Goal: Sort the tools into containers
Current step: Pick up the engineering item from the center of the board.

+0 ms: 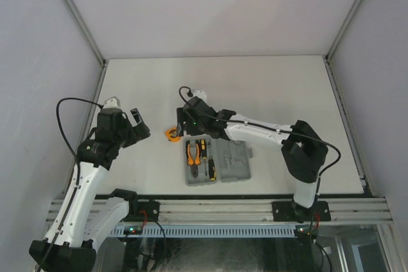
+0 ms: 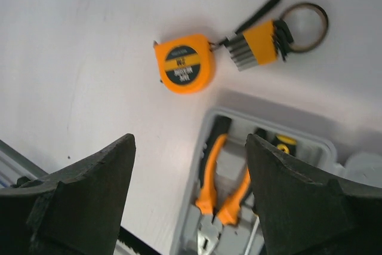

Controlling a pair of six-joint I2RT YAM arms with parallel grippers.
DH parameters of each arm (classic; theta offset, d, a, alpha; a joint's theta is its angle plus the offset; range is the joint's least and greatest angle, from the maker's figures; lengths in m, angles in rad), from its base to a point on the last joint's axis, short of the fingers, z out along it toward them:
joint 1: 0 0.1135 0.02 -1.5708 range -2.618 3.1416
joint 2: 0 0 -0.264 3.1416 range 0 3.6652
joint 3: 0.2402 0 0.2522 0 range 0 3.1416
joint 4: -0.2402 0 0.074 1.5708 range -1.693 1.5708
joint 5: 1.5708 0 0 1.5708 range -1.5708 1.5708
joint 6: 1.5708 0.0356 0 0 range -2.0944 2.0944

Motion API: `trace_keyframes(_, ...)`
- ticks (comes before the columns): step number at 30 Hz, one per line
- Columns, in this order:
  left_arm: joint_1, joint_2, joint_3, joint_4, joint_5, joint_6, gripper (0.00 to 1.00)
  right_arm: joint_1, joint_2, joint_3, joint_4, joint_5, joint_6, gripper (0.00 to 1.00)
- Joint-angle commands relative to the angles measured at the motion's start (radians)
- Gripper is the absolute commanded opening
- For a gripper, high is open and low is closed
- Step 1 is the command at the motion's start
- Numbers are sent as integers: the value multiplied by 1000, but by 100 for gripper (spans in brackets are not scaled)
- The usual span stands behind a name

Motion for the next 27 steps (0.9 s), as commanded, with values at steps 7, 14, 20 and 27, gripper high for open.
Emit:
trace_keyframes(7, 50, -42, 27, -5, -96, 119, 100, 37, 260, 385, -171, 66, -54, 74)
trace_keyframes(14, 50, -49, 16, 8, -109, 113, 100, 40, 409, 566, -276, 94, -61, 74)
trace_keyframes(20, 50, -47, 10, 15, -101, 113, 100, 40, 502, 658, -318, 72, -63, 75)
trace_keyframes(27, 50, -56, 4, 19, -108, 111, 100, 40, 599, 779, -372, 60, -76, 75)
